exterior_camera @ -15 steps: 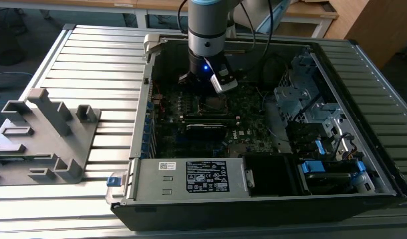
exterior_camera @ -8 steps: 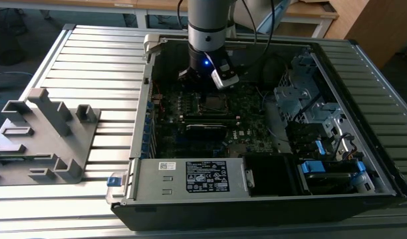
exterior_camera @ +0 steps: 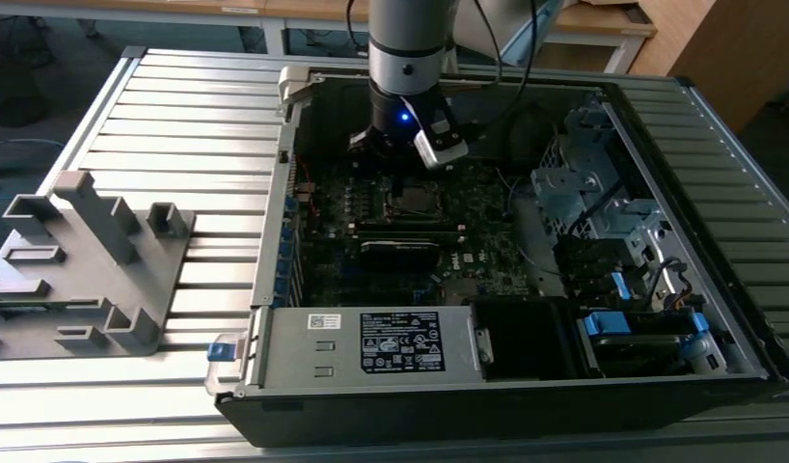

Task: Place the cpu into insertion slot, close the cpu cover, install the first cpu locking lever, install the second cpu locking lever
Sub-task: 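Close the cpu cover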

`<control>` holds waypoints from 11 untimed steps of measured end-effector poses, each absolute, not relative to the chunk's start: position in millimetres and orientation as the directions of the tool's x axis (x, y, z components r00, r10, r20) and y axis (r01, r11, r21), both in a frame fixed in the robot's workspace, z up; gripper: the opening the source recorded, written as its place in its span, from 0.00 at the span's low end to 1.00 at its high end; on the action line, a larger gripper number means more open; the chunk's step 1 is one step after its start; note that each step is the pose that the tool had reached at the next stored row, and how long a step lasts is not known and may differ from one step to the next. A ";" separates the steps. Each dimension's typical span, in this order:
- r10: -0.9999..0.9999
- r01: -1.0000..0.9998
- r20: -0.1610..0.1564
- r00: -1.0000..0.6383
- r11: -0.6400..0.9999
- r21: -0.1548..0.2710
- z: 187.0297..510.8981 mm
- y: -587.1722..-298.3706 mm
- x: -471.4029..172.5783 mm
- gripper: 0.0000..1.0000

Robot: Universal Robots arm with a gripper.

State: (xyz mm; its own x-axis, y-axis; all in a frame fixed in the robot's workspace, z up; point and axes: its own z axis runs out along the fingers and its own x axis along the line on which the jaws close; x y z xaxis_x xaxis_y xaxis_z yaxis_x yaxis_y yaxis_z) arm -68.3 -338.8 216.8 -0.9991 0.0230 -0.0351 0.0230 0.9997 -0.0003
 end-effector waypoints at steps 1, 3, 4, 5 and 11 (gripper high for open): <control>0.023 0.023 -0.035 -0.999 1.000 0.000 216.8 -338.8 -64.3 0.11; 0.023 0.023 -0.034 -0.999 1.000 0.000 216.7 -338.8 -56.3 0.11; 0.023 0.023 -0.034 -0.999 1.000 0.000 216.7 -338.8 -53.8 0.11; 0.023 0.023 -0.034 -0.999 1.000 0.000 216.8 -338.9 -52.3 0.11; 0.023 0.023 -0.033 -0.999 1.000 0.000 216.8 -338.9 -40.8 0.11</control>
